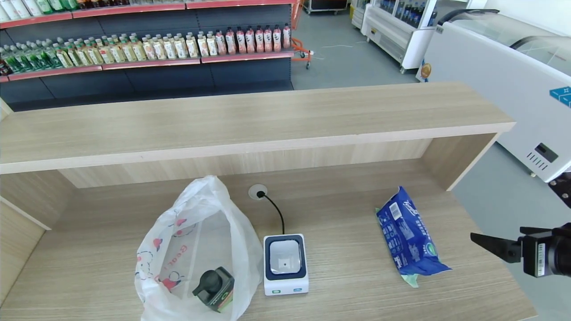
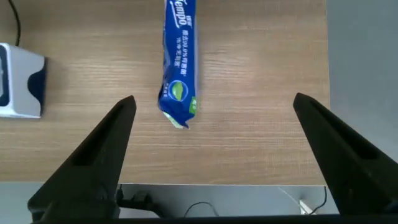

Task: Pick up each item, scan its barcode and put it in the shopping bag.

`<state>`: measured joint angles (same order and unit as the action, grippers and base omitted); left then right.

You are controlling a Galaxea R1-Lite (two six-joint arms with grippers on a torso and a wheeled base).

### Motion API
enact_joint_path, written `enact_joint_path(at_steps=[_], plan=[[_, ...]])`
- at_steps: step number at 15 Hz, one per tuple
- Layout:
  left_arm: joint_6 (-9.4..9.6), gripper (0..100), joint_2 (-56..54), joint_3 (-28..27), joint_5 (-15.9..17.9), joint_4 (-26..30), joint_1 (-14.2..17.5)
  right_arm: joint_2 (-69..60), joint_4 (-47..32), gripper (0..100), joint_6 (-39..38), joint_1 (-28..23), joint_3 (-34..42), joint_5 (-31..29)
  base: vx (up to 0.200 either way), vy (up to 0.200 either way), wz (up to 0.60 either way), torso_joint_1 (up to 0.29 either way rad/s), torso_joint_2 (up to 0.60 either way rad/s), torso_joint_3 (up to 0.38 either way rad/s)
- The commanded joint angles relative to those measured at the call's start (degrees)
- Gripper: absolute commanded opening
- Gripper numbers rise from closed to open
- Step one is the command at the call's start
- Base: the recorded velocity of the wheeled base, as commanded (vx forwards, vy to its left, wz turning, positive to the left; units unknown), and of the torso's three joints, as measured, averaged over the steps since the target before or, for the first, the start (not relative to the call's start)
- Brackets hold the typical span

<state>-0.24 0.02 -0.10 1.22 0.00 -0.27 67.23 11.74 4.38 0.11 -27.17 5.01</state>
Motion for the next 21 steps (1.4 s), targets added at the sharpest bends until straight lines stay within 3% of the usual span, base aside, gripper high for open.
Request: enact_joint_path(at_steps=[1, 6, 8, 21], plan=[[-0.02, 100, 0.0, 0.0, 0.0, 0.0, 0.0, 8.8, 1.8, 100, -0.1, -4.1, 0.5, 0.0, 0.000, 0.000, 0.00, 0.000, 0.00, 0.000], [-0.02, 100, 0.0, 0.0, 0.0, 0.0, 0.0, 18.5, 2.0, 100, -0.9, -5.5, -3.8, 0.4, 0.000, 0.000, 0.00, 0.000, 0.00, 0.000], [-0.02, 100, 0.0, 0.0, 0.0, 0.0, 0.0, 21.5, 4.5, 100, -2.0, -4.7, -4.9, 3.4, 0.000, 0.000, 0.00, 0.000, 0.00, 0.000], [-0.02, 100, 0.0, 0.0, 0.0, 0.0, 0.0, 35.6, 14.2, 100, -5.0, 5.5, -7.7, 5.1, 0.000, 0.000, 0.00, 0.000, 0.00, 0.000]])
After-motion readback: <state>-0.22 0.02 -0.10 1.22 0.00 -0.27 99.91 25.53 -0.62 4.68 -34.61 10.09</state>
